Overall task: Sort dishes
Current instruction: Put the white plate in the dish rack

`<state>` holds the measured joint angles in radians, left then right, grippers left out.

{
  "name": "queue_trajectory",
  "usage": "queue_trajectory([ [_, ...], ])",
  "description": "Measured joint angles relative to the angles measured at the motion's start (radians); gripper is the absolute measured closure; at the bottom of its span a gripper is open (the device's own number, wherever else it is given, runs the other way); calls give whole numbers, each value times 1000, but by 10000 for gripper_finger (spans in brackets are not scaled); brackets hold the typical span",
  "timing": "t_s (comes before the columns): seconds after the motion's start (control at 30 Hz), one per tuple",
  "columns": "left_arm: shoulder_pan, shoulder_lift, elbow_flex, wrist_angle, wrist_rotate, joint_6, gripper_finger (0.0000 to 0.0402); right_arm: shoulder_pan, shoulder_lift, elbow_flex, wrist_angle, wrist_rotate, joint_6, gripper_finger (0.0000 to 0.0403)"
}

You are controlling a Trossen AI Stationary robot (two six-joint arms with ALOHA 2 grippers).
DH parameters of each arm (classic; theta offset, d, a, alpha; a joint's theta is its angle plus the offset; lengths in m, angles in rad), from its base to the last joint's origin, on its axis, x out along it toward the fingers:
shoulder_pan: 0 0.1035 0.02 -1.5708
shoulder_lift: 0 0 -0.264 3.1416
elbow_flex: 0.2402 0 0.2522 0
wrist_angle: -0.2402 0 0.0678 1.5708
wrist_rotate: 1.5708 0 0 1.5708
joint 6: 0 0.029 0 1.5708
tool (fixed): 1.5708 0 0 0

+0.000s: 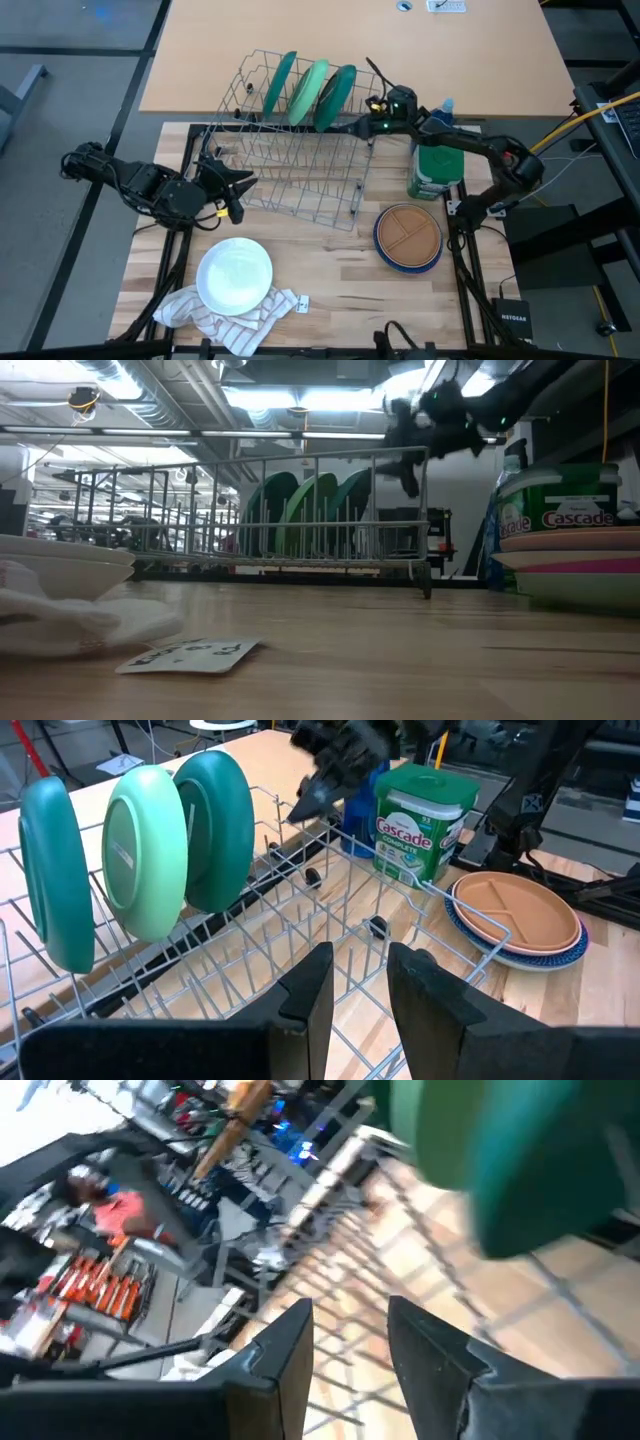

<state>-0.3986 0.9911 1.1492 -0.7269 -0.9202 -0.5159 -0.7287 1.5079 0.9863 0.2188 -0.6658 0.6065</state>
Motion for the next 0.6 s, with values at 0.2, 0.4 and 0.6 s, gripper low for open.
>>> queue_trajectory([
  [0.2,0,2,0,0,0,19,314,125,-120,0,-43,32,-130,270],
  [0.4,-1,25,0,-33,61,19,314,298,-148,0,-55,41,-276,270],
  [0.6,-3,88,0,-49,295,-30,314,457,-148,0,-100,38,-301,270],
])
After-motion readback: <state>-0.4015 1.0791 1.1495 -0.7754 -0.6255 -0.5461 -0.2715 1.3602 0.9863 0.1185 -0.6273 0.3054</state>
